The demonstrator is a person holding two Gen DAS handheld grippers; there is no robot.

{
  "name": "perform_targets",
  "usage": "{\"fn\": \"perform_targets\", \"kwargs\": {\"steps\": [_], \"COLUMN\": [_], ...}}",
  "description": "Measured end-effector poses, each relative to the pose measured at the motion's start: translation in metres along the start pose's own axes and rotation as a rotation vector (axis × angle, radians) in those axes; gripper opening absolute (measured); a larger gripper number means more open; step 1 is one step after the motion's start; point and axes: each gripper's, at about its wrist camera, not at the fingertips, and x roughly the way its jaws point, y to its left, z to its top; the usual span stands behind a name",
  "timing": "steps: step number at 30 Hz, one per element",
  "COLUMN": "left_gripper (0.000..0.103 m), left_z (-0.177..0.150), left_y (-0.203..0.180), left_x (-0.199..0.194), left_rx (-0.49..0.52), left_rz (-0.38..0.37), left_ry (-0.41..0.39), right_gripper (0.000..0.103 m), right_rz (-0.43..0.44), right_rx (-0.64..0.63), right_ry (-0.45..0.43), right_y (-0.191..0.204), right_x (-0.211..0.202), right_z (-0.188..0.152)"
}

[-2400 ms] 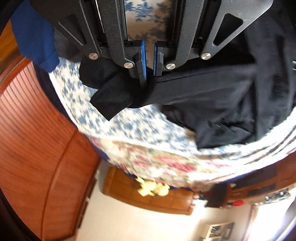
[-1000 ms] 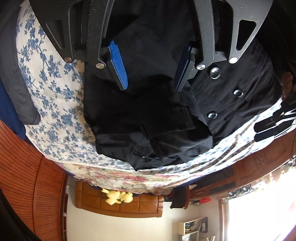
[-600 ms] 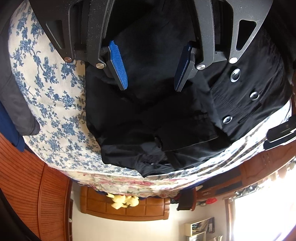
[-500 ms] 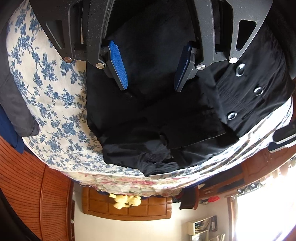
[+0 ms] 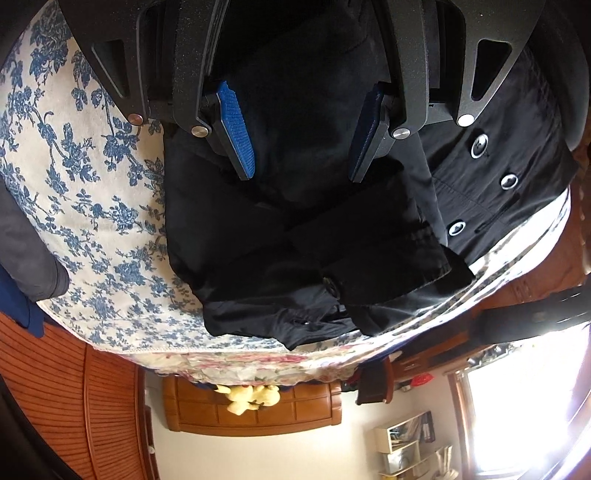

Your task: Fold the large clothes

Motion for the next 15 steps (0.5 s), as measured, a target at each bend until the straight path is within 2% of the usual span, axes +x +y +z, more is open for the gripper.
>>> {"fn": "perform_targets", "kwargs": {"steps": [4, 5, 6, 13, 15], "left_gripper": [0.034, 0.03, 0.02, 0.019, 0.008], "left_z": [0.004, 0.004, 0.004, 0.001, 0.0], "left_y": [-0.01, -0.011, -0.013, -0.01, -0.007], "left_x": [0.033, 0.039, 0.044, 0.064, 0.063], "left_rx": [0.02, 0.023, 0.021, 0.014, 0.016], "left_rz": [0.022, 0.018, 0.011, 0.061, 0.067], "left_ry": [0.071, 0.081, 0.099, 0.176, 0.184], "right_gripper": [0.053, 0.053, 0.053, 0.053, 0.053], "right_rz": [0.008, 0.01, 0.011, 0.02, 0.017], "right_rx": [0.005, 0.005, 0.003, -0.001, -0.011], "right_ry": [0.006, 0.009, 0.012, 0.017, 0.018], "right_y": [-0.004, -0.005, -0.005, -0.005, -0.002], "right_x": [-0.002, -0.002, -0.002, -0.002, -0.002], "right_z": [-0.004, -0.005, -0.006, -0.009, -0.01]}}
